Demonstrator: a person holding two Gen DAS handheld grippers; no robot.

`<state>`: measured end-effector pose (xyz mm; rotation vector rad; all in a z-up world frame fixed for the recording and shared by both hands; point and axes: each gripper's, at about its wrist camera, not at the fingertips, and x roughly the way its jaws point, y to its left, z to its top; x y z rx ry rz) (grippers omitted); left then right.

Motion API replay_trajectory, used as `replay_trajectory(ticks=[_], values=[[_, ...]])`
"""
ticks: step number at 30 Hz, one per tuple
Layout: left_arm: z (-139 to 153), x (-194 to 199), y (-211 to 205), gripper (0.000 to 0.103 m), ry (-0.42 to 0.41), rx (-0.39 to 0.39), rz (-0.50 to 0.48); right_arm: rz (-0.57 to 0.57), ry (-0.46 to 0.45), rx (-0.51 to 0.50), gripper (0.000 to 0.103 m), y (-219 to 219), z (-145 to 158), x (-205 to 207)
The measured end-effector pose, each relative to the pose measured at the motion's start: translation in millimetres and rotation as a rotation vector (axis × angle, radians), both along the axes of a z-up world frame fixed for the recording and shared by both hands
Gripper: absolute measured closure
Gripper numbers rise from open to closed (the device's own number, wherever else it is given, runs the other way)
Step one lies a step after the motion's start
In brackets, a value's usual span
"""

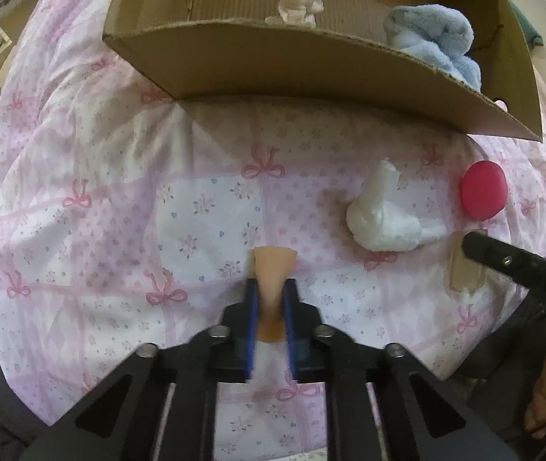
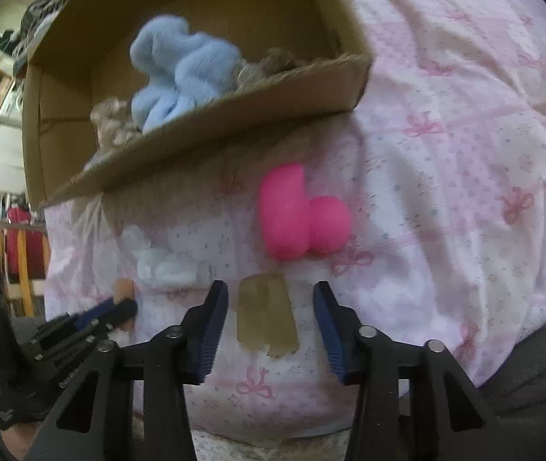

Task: Organize soft objects
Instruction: 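Grasp the tan pad with the left tool while the right tool approaches the pink sponge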

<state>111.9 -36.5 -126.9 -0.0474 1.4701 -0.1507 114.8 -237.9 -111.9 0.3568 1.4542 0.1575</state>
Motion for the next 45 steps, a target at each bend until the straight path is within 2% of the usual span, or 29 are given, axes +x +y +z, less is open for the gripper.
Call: replay_trajectory(ticks=[1,3,4,7,11,20,26,31,35,39,45], values=[[0,-1,-1,0.097,-0.005,-0.003,0.001,0.013,0.003,-0.006,0.055,3,-2,0],[4,0,-2,0.097,-0.020,-0.014,0.010,0.036,0.009,-0.026,0.061,7,-6,0],[6,1,-1,0.097,-0.029,-0.013,0.015,0.046,0.010,-0.036,0.071,10,-7,0],[16,2,3,0.097,-0.064,-0.019,0.038,0.074,-0.004,-0.040,0.087,14,-6,0],[20,4,9,0.097,-0.071,-0.020,0.075,0.101,-0.022,-0.032,0.090,20,-3,-1],[33,1,23,0.097,-0.107,0.001,0.111,0.095,-0.092,0.014,0.092,19,12,-3],[44,-3,46,0.097,-0.152,0.025,0.155,0.080,-0.173,0.054,0.092,12,31,-8],[51,-8,60,0.097,-0.157,0.028,0.172,0.078,-0.212,0.073,0.092,9,40,-9],[53,-12,62,0.097,-0.159,0.025,0.163,0.072,-0.220,0.078,0.092,7,42,-8],[44,-10,45,0.097,-0.170,0.030,0.163,0.065,-0.243,0.086,0.091,4,47,-10],[65,-14,45,0.097,-0.266,0.031,0.182,0.056,-0.332,0.085,0.091,4,64,-15]])
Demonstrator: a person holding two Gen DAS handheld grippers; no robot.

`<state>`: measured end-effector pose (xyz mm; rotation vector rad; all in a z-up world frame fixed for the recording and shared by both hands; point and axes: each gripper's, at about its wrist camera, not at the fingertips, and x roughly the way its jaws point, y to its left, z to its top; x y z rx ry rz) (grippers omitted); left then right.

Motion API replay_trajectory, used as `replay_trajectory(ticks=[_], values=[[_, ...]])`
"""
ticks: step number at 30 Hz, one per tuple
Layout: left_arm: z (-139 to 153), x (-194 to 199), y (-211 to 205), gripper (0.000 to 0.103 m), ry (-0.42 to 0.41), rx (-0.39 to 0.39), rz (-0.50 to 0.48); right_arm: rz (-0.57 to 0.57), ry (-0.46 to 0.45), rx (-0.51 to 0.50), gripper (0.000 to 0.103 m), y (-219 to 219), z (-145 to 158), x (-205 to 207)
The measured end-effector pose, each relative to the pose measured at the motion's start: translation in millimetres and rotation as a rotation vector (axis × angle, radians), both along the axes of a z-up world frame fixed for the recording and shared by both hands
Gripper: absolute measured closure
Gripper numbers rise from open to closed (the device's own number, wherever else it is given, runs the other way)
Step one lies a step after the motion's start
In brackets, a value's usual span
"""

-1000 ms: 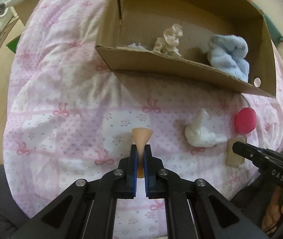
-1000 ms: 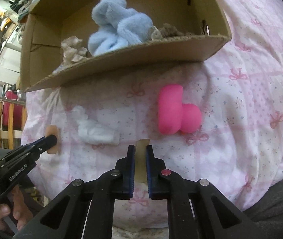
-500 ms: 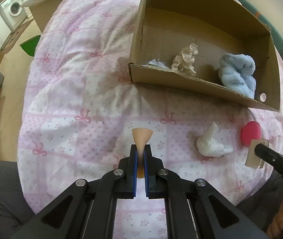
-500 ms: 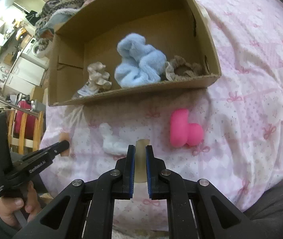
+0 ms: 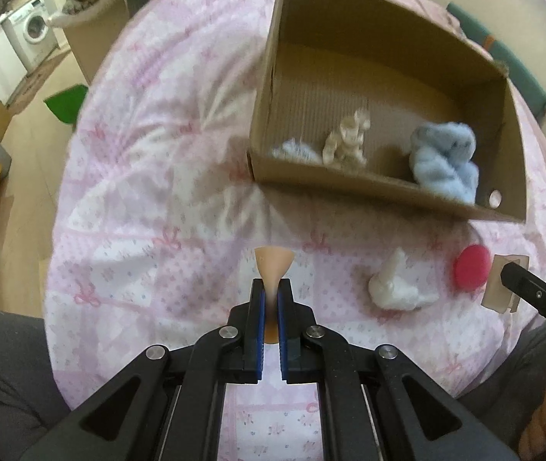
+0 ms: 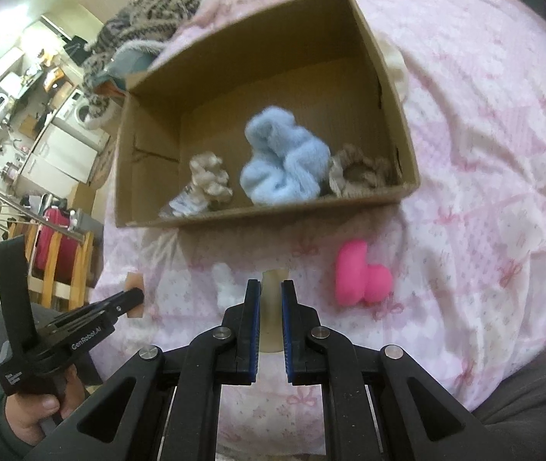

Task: Organize soft objects
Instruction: 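Grasp the tan pad with the left tool while the right tool approaches the pink sponge, then carry the tan pad into the box and open the left tool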

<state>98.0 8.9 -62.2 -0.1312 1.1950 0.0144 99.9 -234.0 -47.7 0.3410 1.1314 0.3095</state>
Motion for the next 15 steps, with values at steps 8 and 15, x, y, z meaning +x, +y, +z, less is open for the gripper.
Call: replay_trajectory(ticks=[8,15], values=[[14,-2,8,0.097,-0.056,-0.017,0.048,0.005,-0.165,-0.017,0.091,1,32,-10],[43,-3,19,0.097,-0.142,-0.034,0.098,-0.009,-0.305,0.040,0.091,-6,63,-17]])
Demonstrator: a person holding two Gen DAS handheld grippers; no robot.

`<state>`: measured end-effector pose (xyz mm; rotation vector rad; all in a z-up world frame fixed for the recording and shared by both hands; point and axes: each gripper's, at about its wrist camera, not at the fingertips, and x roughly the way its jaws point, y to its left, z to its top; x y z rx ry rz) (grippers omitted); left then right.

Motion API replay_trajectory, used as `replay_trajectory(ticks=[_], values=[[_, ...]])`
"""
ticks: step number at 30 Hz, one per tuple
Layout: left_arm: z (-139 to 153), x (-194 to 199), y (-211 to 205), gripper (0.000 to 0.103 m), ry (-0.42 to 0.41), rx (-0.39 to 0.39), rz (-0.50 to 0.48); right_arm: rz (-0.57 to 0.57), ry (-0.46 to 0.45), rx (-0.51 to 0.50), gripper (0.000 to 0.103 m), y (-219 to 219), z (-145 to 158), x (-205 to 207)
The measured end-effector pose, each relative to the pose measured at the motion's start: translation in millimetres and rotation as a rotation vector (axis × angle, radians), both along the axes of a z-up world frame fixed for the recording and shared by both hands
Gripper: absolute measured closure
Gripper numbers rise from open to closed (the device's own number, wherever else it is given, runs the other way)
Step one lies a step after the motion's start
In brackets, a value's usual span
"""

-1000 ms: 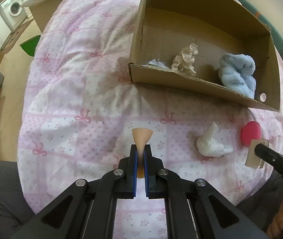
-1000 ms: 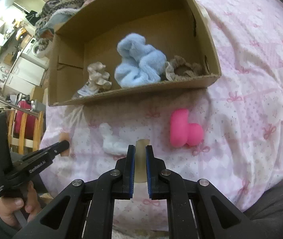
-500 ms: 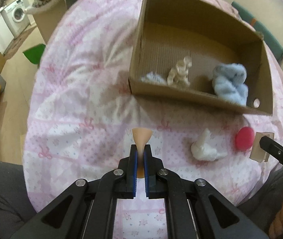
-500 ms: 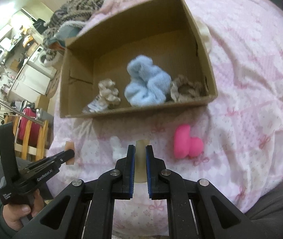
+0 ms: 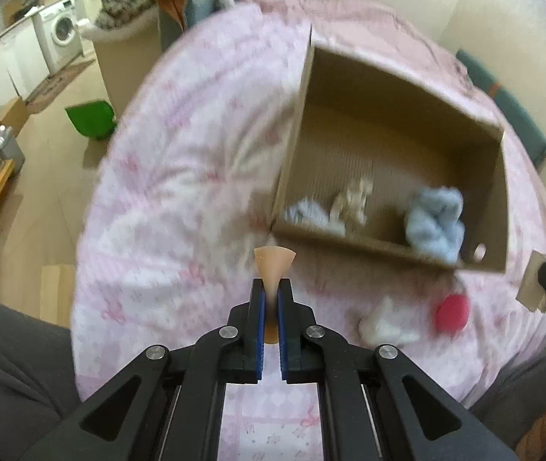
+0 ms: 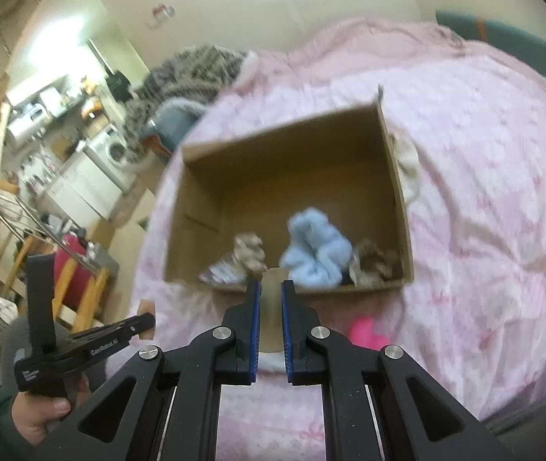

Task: Organize soft objects
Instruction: 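Carry the tan pad into the box and open the left tool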

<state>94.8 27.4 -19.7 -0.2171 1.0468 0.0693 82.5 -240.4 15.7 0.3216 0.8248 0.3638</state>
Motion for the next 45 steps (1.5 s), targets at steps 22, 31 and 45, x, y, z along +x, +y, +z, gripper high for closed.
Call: replay_trajectory(ticks=[22,31,45], values=[[55,63,-19,0.097,-0.107,0.014,-0.109,0.006,-0.082,0.116,0.091,-12,27,57],[36,94,-39,0.097,-0.108,0.055,-0.168,0.024,0.011,0.090,0.091,0,-4,79],[-2,99,-57,0.097,-0.091,0.019,-0.257,0.046,0.118,0.049,0.091,16,-40,90]])
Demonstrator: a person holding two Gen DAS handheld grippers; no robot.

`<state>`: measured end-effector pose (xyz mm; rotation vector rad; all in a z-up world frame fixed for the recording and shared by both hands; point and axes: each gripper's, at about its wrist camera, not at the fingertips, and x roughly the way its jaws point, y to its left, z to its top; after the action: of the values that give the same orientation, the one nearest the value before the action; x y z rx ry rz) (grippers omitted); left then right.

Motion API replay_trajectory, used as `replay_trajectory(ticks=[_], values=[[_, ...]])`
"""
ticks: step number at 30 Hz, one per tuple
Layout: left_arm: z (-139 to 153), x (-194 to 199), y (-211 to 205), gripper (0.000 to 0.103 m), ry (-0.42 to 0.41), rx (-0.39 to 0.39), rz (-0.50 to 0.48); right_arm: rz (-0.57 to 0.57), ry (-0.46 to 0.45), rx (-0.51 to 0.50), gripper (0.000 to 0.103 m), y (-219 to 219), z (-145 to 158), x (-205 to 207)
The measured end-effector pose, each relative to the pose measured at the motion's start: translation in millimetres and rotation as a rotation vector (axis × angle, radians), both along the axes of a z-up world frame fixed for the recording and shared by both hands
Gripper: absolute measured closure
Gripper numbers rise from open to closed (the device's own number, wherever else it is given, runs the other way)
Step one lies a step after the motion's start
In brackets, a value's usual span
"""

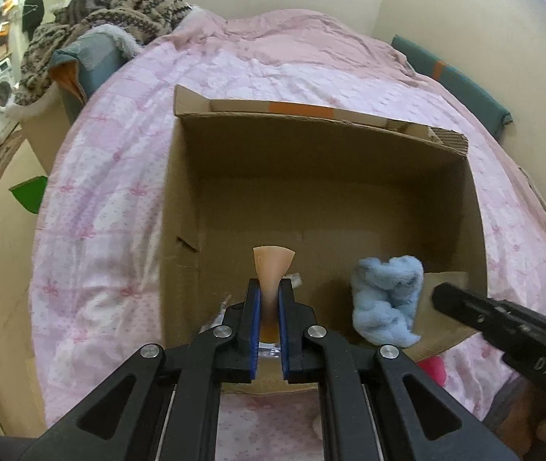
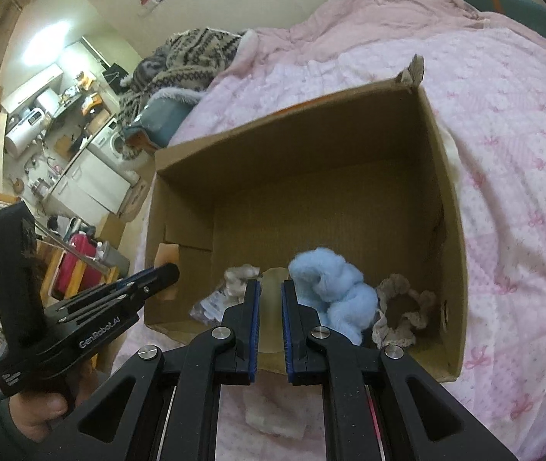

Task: Organize soft objects
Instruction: 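Carry the tan pad into the box and open the left tool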

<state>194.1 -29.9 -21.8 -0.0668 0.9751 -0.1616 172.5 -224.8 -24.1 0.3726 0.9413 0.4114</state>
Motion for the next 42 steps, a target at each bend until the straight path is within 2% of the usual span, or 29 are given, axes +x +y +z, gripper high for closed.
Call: replay_trajectory(ticks=[6,15,18,20,21,22,27,30,31,34,37,42], values=[[-1,-1,-3,0.096,0.010,-0.014,-0.014,0.012,0.009,-0.025,0.091,6,-4,2],[2,-4,-11,0.080,-0.003,-0.002,-0.050,0.015,0.012,-0.039,0.091,7,-5,2],[2,-5,-11,0.069,-0.002,-0.005,-0.049,0.007,0.017,-0.031,0.091,6,-5,3],[4,-6,-10,0.043,-0.002,-0.008,-0.045,0.003,0.014,-0.028,0.091,5,-4,3],[6,-7,-10,0.038,-0.012,-0.008,-0.043,0.000,0.013,-0.026,0.091,4,-4,3],[8,-8,-10,0.034,-0.026,-0.005,-0.040,-0.002,0.015,-0.023,0.091,4,-5,4],[11,-9,-10,0.034,-0.051,0.016,-0.034,-0.002,0.014,-0.017,0.088,3,-5,4],[11,-8,-8,0.034,-0.051,0.018,-0.021,-0.018,-0.008,-0.001,0.080,0,0,2],[11,-7,-6,0.034,-0.050,0.019,-0.015,-0.025,-0.021,0.009,0.072,-2,2,1],[10,-5,-2,0.034,-0.046,0.014,0.003,-0.055,-0.065,0.039,0.034,-8,9,-2],[10,-4,2,0.034,-0.044,0.006,0.019,-0.076,-0.090,0.041,0.034,-11,13,-2],[8,-4,3,0.034,-0.044,0.017,0.021,-0.087,-0.057,0.043,0.034,-13,9,2]])
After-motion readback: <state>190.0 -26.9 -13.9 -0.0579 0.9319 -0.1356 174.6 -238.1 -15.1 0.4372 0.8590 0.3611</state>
